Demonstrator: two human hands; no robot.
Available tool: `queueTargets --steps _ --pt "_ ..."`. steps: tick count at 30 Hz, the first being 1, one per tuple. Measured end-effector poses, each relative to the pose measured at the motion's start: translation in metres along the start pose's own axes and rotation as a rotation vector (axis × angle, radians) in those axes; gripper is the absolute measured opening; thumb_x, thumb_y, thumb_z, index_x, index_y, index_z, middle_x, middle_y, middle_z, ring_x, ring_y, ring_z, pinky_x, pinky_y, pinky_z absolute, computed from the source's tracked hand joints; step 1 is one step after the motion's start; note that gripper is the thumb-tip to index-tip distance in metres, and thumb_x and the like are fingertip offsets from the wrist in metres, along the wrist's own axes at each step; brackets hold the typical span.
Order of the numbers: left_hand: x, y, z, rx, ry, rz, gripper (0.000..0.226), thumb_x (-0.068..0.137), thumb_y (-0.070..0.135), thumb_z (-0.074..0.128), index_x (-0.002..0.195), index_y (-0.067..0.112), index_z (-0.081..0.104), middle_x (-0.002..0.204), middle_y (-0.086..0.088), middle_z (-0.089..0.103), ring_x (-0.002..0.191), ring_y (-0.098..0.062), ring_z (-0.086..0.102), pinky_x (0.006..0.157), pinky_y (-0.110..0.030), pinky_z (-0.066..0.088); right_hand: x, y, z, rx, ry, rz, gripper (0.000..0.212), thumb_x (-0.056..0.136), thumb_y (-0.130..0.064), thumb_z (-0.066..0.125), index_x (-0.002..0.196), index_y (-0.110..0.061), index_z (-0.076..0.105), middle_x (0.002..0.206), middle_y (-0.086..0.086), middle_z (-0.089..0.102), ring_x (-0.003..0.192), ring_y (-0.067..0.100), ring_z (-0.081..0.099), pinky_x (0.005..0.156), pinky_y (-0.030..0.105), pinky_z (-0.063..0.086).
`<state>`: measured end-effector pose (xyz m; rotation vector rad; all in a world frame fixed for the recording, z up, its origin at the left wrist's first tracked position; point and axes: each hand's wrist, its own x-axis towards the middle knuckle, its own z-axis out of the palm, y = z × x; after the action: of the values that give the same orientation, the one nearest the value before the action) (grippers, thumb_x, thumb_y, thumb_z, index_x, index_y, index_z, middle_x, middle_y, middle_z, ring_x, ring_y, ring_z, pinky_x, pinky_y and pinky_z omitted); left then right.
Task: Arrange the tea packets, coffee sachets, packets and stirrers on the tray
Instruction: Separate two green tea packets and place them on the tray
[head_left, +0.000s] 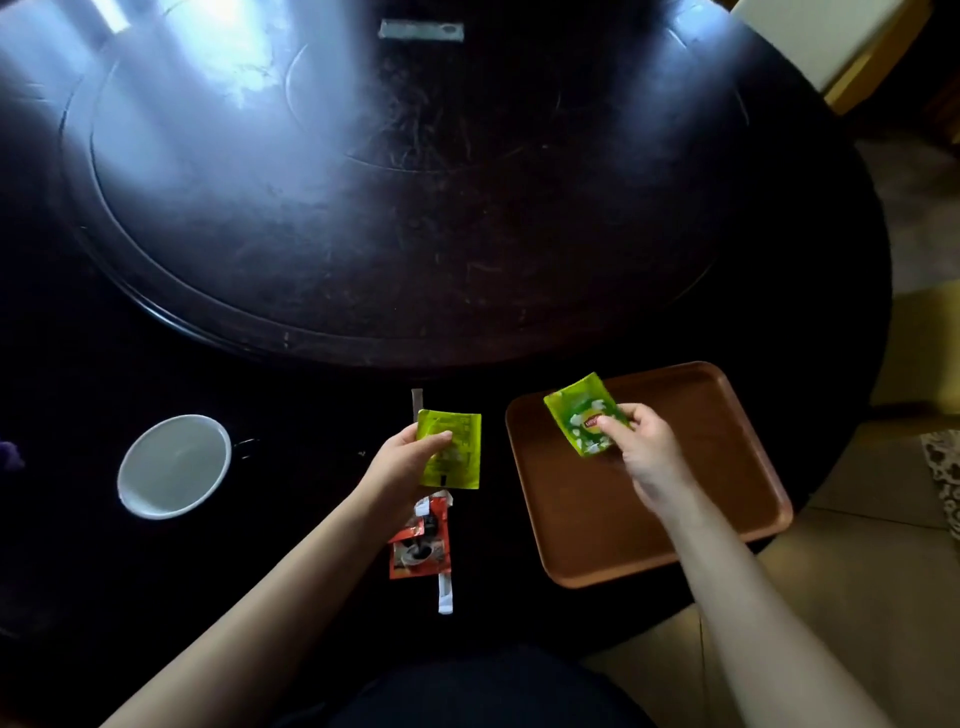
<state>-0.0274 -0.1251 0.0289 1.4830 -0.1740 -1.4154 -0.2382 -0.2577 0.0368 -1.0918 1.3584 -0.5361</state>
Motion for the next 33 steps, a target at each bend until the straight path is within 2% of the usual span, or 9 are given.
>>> queueTargets --steps 4,8,10,13,16,18,20,25,33 --pt "0.001 -0.005 -0.003 -0.015 0.043 -0.051 0.012 0.086 0.006 0.052 0.087 0.013 0.061 0.077 -0.007 0.062 0.06 -0.018 0.065 0.054 -0.032 0.054 0.023 -0.019 -0.02 -0.618 -0.289 -0.138 0.019 0.078 -0.006 0.064 0.089 -0.022 0.063 0.083 0.002 0.063 0.077 0.015 0.058 0.064 0.02 0.048" --pt "0.0 -0.008 0.002 -0.029 0.108 -0.088 0.018 0.082 -0.001 0.046 0.084 0.012 0.059 0.077 -0.009 0.058 0.063 -0.023 0.06 0.058 -0.034 0.049 0.049 -0.026 0.001 -1.116 -0.51 -0.273 0.039 0.08 -0.004 0.056 0.112 -0.024 0.062 0.112 0.009 0.057 0.105 0.023 0.053 0.09 0.03 0.044" --pt "0.0 -0.009 0.005 -0.023 0.121 -0.093 0.02 0.082 -0.002 0.045 0.082 0.011 0.059 0.077 -0.01 0.058 0.064 -0.023 0.058 0.058 -0.033 0.048 0.057 -0.023 0.017 -1.205 -0.522 -0.343 0.044 0.08 -0.006 0.058 0.12 -0.023 0.054 0.117 0.008 0.055 0.11 0.025 0.052 0.094 0.035 0.044" --pt "-0.001 -0.008 0.009 -0.002 0.129 -0.093 0.02 0.083 -0.002 0.045 0.084 0.012 0.059 0.079 -0.01 0.059 0.066 -0.022 0.059 0.053 -0.029 0.048 0.058 -0.013 0.031 -1.322 -0.349 -0.575 0.045 0.079 -0.011 0.06 0.122 -0.018 0.048 0.12 0.007 0.05 0.114 0.026 0.044 0.098 0.038 0.037" --pt "0.001 -0.008 0.011 -0.009 0.138 -0.094 0.019 0.083 -0.002 0.045 0.086 0.012 0.058 0.08 -0.009 0.058 0.067 -0.022 0.059 0.055 -0.029 0.048 0.04 0.009 0.03 -1.277 -0.102 -0.691 0.045 0.078 -0.017 0.066 0.12 -0.012 0.049 0.116 0.01 0.052 0.11 0.028 0.046 0.096 0.038 0.04" --pt "0.002 -0.008 0.013 -0.009 0.142 -0.1 0.019 0.082 -0.003 0.046 0.084 0.012 0.058 0.076 -0.009 0.058 0.064 -0.021 0.058 0.056 -0.029 0.047 0.021 0.031 0.028 -1.204 -0.019 -0.714 0.044 0.073 -0.017 0.072 0.113 -0.007 0.056 0.11 0.013 0.059 0.104 0.032 0.054 0.091 0.041 0.047" --pt "0.003 -0.011 0.014 -0.007 0.144 -0.097 0.019 0.082 -0.003 0.047 0.085 0.011 0.059 0.075 -0.009 0.059 0.064 -0.02 0.058 0.059 -0.03 0.047 0.008 0.048 0.028 -1.161 -0.027 -0.731 0.043 0.072 -0.016 0.074 0.111 -0.005 0.06 0.111 0.015 0.062 0.107 0.033 0.057 0.093 0.043 0.049" --pt "0.0 -0.016 0.017 0.021 0.096 -0.078 0.018 0.084 0.001 0.053 0.093 0.013 0.062 0.084 -0.009 0.065 0.073 -0.021 0.063 0.062 -0.031 0.051 0.015 0.052 0.029 -1.043 -0.146 -0.72 0.041 0.082 -0.015 0.065 0.121 -0.007 0.055 0.126 0.012 0.054 0.123 0.028 0.046 0.106 0.039 0.038" --pt "-0.003 -0.018 0.032 -0.019 0.067 -0.072 0.017 0.085 -0.001 0.053 0.092 0.01 0.063 0.084 -0.01 0.066 0.071 -0.02 0.066 0.059 -0.031 0.058 0.006 0.041 0.024 -0.89 -0.199 -0.773 0.04 0.087 -0.021 0.059 0.124 -0.009 0.053 0.129 0.009 0.052 0.125 0.022 0.042 0.11 0.032 0.032"
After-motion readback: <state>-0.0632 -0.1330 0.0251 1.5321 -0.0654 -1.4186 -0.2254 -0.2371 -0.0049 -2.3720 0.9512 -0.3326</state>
